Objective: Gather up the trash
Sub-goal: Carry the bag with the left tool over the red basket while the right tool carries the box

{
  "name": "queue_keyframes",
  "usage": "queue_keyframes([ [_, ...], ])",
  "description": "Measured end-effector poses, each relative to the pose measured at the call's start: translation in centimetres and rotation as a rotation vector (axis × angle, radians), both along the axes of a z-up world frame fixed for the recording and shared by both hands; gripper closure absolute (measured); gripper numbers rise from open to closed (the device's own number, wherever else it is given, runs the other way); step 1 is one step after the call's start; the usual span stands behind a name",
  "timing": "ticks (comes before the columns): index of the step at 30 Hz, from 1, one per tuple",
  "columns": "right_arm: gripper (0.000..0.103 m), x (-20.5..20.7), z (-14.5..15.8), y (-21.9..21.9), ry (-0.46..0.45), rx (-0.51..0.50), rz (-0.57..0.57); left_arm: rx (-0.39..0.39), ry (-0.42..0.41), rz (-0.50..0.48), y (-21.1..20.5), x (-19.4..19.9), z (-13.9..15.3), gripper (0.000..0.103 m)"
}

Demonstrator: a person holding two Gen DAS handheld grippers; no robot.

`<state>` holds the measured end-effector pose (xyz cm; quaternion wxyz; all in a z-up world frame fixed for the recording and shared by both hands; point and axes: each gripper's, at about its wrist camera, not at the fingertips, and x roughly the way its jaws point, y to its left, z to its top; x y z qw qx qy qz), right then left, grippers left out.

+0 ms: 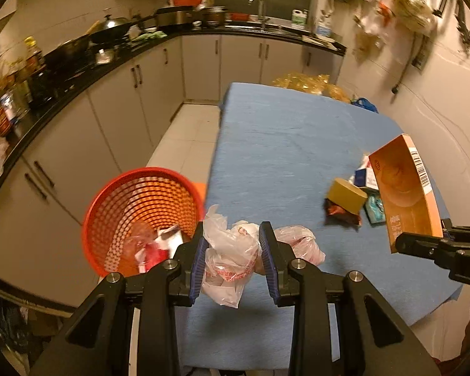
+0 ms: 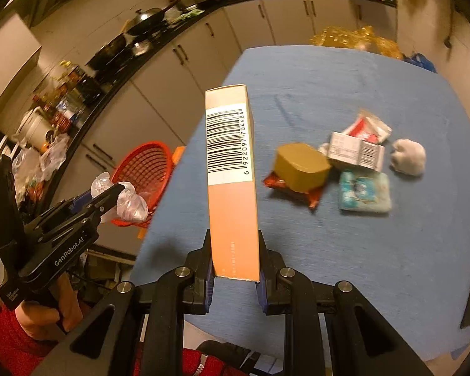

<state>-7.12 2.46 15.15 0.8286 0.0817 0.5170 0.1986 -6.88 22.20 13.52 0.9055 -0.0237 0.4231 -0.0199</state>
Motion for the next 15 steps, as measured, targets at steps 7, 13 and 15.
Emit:
queue_keyframes([
  [7,0.08,0.2,0.2,3.6,0.003,-0.012,0.097,-0.004,0.0,0.072,2.4,-1.0,0.2,0.071],
  [13,0.08,0.4,-0.1,5.5,0.012,-0.022,0.158,0.001,0.006,0.112,3.3,-1.0,0.1,0.071],
  [15,0.08,0.6,-0.1,5.8,0.013,-0.021,0.165,0.002,0.003,0.125,3.6,-1.2,0.1,0.071],
])
